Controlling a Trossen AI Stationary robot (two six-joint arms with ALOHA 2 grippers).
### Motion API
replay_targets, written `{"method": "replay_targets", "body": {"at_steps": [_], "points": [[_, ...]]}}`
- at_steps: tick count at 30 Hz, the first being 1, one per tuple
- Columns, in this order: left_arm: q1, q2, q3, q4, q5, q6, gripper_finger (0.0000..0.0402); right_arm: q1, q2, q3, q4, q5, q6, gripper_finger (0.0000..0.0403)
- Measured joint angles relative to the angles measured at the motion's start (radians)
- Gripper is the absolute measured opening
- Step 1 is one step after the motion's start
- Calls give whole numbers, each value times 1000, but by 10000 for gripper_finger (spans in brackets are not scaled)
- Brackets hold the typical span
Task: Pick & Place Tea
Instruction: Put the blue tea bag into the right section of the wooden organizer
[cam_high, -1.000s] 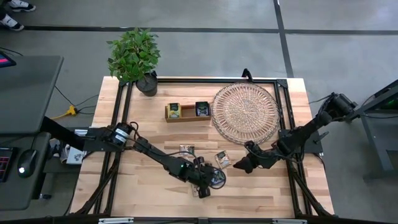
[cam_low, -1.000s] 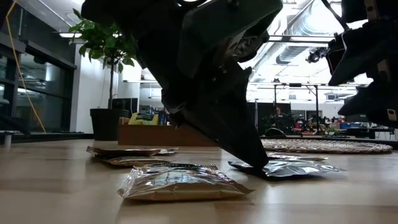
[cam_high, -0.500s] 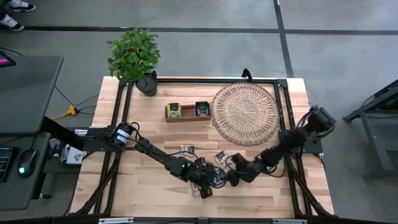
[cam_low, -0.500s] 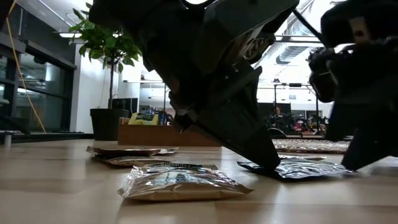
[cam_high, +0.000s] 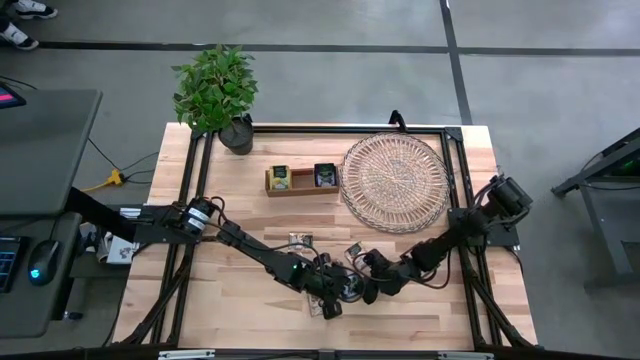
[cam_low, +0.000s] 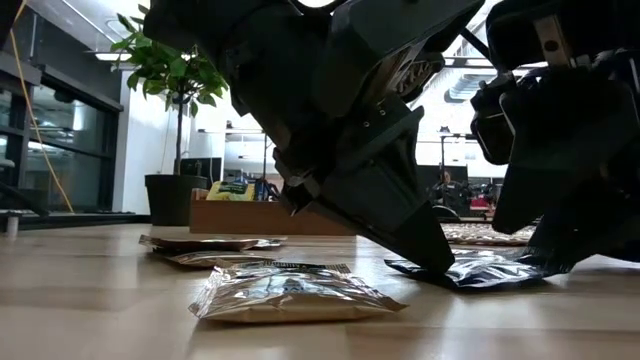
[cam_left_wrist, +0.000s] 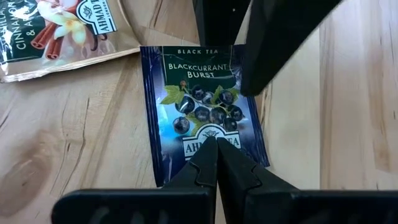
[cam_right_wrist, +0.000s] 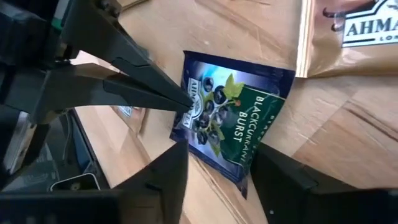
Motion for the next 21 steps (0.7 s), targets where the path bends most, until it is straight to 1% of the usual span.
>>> {"method": "replay_targets", "body": {"at_steps": [3,8,9,14,21], "points": [[-1,0,0,0,-6,0,0,-1,1,0,-7,-2,-7,121],[-1,0,0,1,-9,0,0,-1,3,-1,-14,-17,-50,22],[-1,0,0,1,-8,0,0,-1,3,-1,-12,-21,-69,12],[0,1,0,4,11,0,1,-2,3,-1,-9,-57,-115,4],[12,-46,-4,-17,46,48,1,-2,-6,-2,-4,-59,-192,1]]}}
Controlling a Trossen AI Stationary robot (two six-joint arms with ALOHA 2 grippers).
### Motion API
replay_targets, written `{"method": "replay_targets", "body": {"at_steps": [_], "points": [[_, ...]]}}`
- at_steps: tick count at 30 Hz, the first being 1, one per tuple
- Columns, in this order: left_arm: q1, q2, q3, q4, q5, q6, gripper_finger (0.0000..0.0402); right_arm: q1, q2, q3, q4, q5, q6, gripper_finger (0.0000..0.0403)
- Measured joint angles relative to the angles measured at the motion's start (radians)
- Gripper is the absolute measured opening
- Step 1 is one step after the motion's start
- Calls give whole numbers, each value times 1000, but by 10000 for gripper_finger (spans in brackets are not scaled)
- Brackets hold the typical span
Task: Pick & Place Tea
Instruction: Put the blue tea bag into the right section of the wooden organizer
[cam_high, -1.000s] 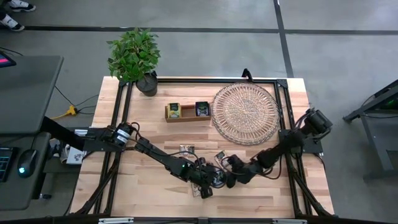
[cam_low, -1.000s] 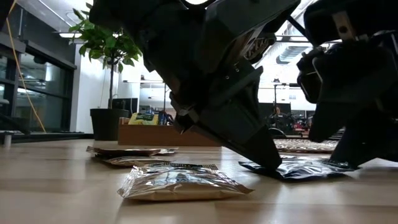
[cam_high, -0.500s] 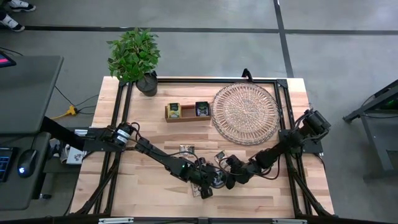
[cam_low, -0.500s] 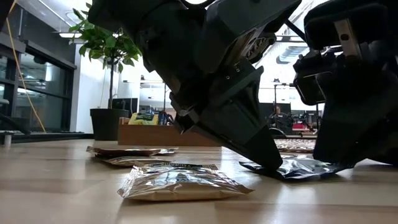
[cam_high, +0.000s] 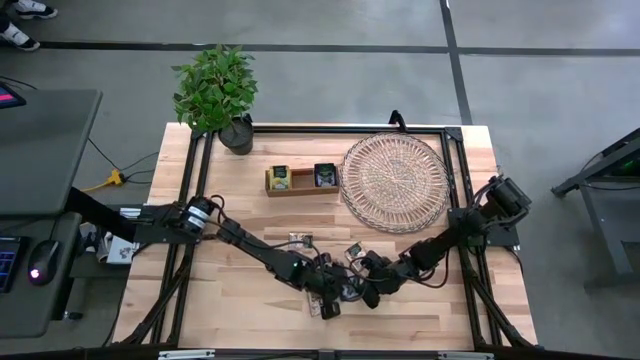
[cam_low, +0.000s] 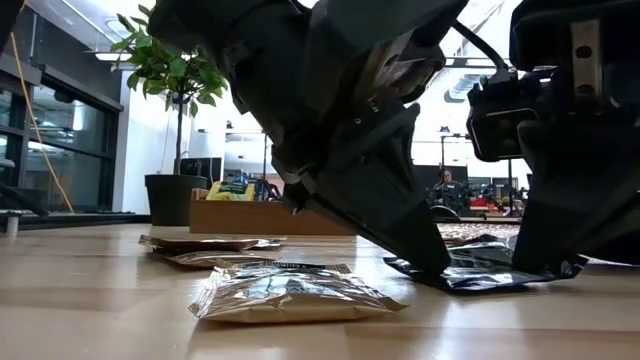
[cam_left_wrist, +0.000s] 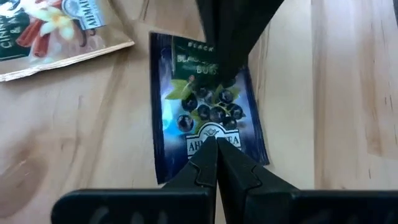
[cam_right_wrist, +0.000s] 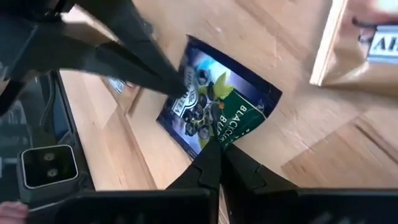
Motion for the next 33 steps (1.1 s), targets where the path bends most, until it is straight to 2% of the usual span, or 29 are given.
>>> {"method": "replay_targets", "body": {"at_steps": [11,17,19,27,33], "points": [[27,-119,-8,-241,1,32,1,-23,-117,-2,-146,-38,-174,1],[27,-153,-9,-348,-4,27,1,-71,-260,-1,-295,-65,-346,0],[28,-157,-3,-329,-2,7,1,-96,-320,-1,-356,-68,-412,0],[56,-258,-5,-390,-154,-77,1,-268,-583,3,-657,-95,-673,0],[73,-336,-50,-418,-218,-134,1,-462,-646,158,-935,-89,-975,0]]}}
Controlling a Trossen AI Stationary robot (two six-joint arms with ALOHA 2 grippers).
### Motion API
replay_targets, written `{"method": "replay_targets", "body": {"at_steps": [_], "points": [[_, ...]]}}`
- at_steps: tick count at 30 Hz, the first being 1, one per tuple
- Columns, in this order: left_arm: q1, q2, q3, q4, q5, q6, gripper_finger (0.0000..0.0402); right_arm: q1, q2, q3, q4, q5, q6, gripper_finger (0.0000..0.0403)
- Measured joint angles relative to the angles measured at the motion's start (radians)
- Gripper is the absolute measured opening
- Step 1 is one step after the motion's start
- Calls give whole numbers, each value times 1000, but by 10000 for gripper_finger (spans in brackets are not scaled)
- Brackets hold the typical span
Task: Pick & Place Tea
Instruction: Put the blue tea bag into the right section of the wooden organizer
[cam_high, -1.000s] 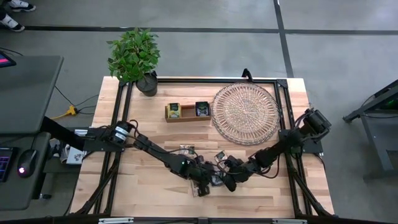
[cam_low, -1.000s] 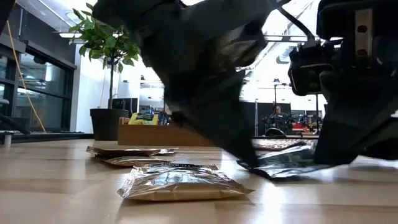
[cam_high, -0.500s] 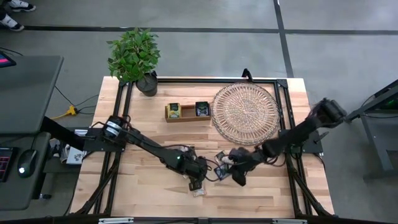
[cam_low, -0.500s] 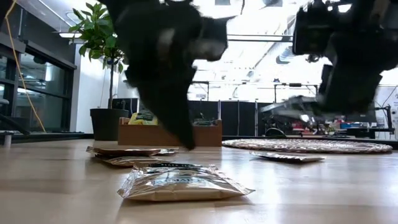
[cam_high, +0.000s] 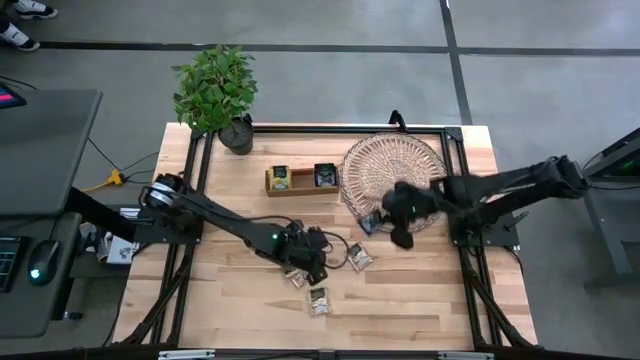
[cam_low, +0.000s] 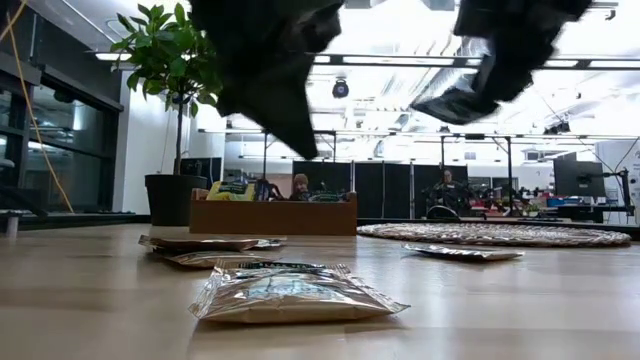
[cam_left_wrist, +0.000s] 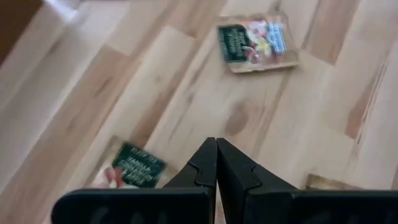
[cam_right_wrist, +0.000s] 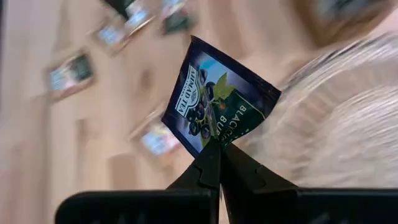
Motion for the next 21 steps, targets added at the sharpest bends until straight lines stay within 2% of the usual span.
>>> {"method": "replay_targets", "body": {"at_steps": [5,10,16,21], "points": [[0,-89,-132,40,-27,-68,1,-159,59,184,-114,37,-264,0],[0,-223,-347,243,-31,-97,1,-277,163,345,-149,47,-494,0],[0,-375,-594,536,-16,-101,1,-340,343,535,-219,57,-668,0],[0,-495,-716,628,-10,-70,1,-359,541,720,-324,77,-746,0]]}}
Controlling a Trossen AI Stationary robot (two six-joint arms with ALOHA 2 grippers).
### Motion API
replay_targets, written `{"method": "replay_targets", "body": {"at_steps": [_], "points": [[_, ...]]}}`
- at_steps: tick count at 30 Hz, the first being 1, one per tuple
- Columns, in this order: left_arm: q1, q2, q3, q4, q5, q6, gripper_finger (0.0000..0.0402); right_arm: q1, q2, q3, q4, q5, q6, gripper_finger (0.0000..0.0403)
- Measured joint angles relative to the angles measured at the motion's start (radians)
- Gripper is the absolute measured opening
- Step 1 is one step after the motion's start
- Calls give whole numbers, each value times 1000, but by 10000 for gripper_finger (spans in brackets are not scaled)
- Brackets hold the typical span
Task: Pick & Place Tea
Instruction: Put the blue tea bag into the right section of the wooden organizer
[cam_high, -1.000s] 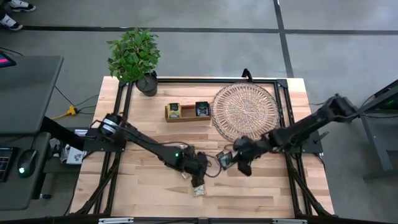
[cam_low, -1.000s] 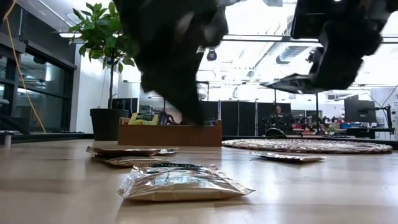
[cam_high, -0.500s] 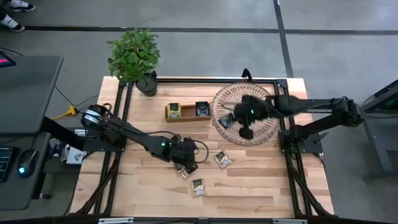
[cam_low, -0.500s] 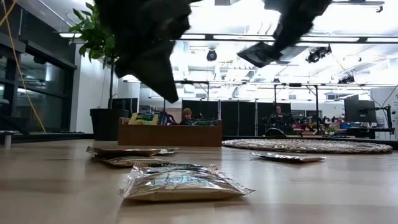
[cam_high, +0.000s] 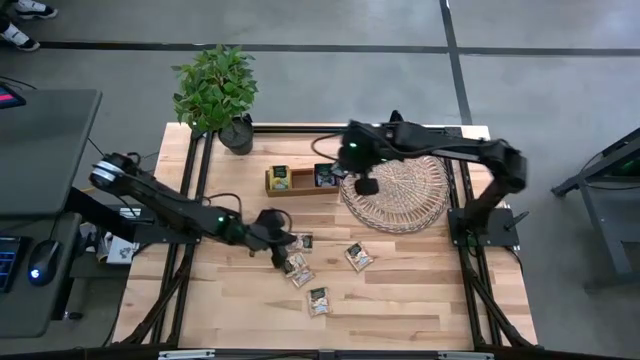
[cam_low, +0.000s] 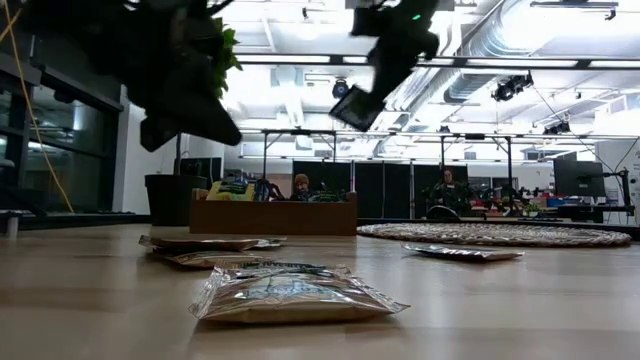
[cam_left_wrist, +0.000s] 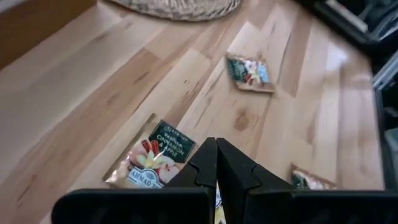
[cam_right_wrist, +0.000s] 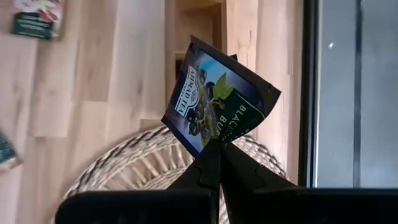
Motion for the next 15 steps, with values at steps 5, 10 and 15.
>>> {"method": "replay_targets", "body": {"at_steps": [5,10,15], "points": [[0,-85,-81,59,-8,25,1,-2,192,173,-70,61,-56,0],[0,-120,-165,184,10,44,1,-5,341,292,-119,157,-105,0],[0,-121,-215,291,17,25,1,-6,404,311,-123,233,-180,0]]}}
